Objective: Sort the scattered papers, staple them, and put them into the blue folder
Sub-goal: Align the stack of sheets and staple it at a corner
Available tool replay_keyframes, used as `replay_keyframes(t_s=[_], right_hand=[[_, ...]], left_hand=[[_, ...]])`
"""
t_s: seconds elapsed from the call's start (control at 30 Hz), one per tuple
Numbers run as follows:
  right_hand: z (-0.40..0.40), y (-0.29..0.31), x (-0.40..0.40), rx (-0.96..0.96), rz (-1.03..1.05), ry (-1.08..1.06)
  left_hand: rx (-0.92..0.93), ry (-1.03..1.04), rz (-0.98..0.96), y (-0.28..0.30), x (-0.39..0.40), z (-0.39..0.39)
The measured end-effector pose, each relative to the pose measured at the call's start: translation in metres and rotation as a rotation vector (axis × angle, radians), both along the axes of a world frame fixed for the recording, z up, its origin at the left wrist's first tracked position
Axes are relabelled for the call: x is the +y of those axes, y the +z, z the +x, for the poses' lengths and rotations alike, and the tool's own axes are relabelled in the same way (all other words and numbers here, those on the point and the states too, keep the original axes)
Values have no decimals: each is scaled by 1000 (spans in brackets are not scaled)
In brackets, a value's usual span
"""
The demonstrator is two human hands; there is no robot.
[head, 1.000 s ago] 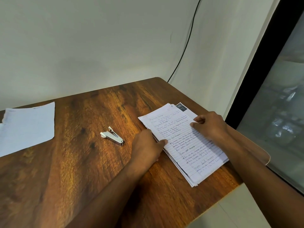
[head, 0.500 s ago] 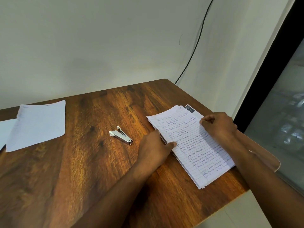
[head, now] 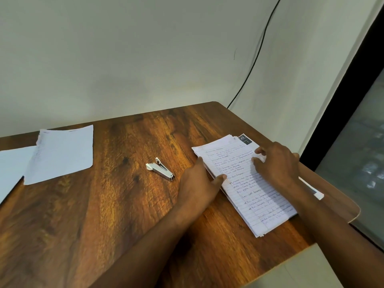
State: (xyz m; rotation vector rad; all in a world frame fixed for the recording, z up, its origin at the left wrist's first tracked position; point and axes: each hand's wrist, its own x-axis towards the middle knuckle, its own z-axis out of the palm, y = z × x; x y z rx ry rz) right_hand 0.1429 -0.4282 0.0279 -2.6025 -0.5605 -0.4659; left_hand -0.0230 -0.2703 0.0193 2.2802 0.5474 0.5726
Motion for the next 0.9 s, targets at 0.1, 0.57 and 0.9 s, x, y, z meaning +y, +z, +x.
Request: replay_keyframes(t_s=[0.1, 0.57, 0.9], right_hand=[[-17, 4, 7, -21, -21, 38], [-139, 42, 91, 86, 23, 278], [-223, 42, 177, 57, -37, 533]], left_hand=[[-21, 17, 26, 3, 2, -7], [102, 267, 344, 14, 53, -106], [220, 513, 311, 14, 138, -210]])
